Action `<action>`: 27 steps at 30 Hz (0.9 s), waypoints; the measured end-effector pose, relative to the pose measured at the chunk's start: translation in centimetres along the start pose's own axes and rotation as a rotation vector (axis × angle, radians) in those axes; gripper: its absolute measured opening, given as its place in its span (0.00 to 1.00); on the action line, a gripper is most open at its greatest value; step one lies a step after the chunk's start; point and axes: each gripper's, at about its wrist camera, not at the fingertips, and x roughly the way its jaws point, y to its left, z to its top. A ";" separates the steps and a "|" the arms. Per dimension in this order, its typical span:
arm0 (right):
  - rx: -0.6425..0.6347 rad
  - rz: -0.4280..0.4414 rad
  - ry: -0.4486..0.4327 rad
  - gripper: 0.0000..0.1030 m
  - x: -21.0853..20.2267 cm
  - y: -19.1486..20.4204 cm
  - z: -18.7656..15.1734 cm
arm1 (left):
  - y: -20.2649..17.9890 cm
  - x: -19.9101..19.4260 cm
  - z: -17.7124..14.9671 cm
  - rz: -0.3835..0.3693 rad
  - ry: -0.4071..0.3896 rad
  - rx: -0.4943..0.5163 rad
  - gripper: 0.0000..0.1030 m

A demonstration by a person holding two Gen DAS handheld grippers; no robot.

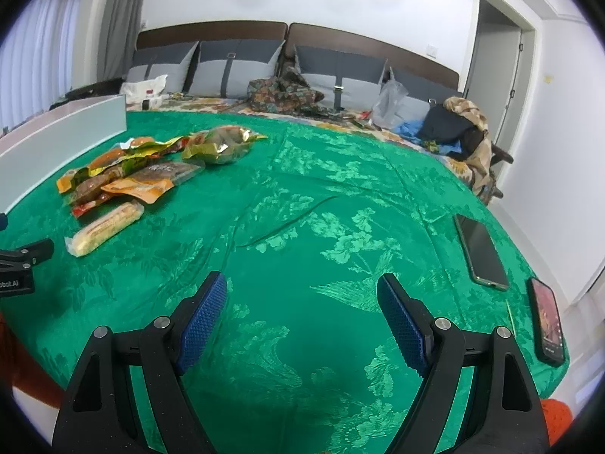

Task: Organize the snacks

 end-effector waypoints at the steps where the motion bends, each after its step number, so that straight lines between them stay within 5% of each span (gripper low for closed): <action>1: 0.000 0.000 0.002 0.82 0.0 0.0 0.0 | 0.1 0.1 0.0 0.000 0.002 0.000 1.00; 27: 0.064 -0.003 0.052 0.82 1.0 -1.2 -0.4 | 2.1 3.0 0.2 0.010 0.088 -0.066 1.00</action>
